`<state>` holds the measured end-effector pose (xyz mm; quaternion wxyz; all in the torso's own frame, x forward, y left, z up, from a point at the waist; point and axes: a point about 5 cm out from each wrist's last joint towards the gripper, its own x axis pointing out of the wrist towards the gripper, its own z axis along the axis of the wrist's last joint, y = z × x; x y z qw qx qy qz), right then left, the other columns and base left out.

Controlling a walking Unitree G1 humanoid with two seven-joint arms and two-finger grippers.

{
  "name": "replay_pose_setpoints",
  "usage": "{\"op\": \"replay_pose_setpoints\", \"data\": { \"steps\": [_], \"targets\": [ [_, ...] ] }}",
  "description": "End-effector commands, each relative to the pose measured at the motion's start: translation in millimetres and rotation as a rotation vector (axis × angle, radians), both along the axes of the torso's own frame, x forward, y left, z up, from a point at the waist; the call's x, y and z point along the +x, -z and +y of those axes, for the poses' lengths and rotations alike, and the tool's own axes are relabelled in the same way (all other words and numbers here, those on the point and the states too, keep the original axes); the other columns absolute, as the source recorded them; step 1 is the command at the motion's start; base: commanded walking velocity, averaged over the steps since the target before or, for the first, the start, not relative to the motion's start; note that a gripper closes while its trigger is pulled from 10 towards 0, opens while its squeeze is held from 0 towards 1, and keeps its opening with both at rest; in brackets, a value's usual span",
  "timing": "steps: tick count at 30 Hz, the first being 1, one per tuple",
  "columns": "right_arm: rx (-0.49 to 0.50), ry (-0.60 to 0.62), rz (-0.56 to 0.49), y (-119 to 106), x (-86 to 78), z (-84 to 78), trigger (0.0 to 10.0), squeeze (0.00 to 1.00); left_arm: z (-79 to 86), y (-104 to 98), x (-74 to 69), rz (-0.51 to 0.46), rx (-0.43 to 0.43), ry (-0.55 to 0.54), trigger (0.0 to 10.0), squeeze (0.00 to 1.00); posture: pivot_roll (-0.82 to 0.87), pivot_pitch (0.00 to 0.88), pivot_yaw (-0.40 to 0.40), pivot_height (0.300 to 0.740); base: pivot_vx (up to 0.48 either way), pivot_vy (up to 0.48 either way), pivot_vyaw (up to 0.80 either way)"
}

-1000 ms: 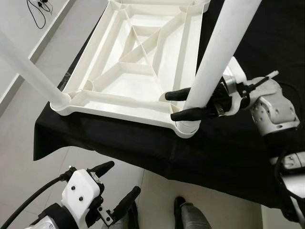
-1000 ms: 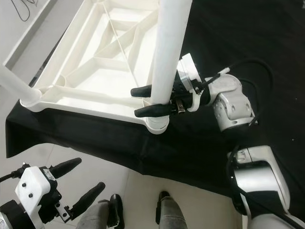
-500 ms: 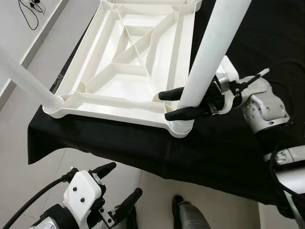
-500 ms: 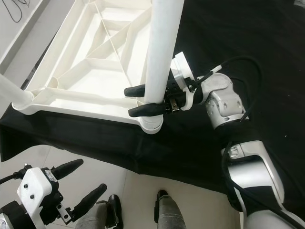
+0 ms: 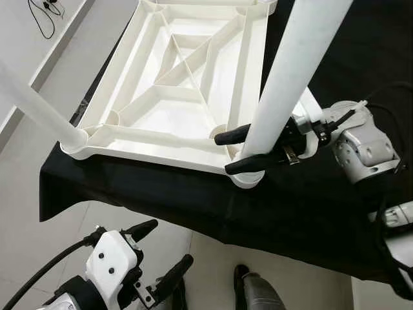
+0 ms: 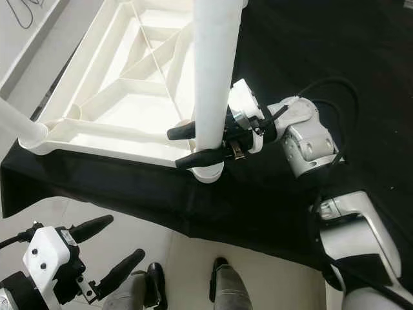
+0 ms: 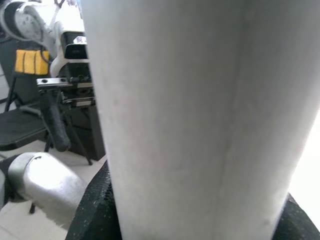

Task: Building children table

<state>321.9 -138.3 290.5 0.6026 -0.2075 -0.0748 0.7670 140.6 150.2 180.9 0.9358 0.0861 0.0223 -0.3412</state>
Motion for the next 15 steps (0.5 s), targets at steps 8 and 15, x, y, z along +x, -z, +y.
{"op": "replay_pose_setpoints", "data": {
  "steps": [8,15],
  "targets": [
    [-0.124,-0.103,0.111,33,4.2,28.5,10.0,0.00,5.2,0,-13.5,0.041,0.016,-0.022,10.0,0.00,0.12,0.439,0.047,0.740,0.000,0.000,0.00],
    [-0.110,-0.137,0.126,31,6.8,40.7,10.0,0.00,6.7,-1,-18.6,0.052,0.022,-0.042,10.0,0.00,0.13,0.449,0.040,0.740,0.000,0.000,0.00]
  ]
}}
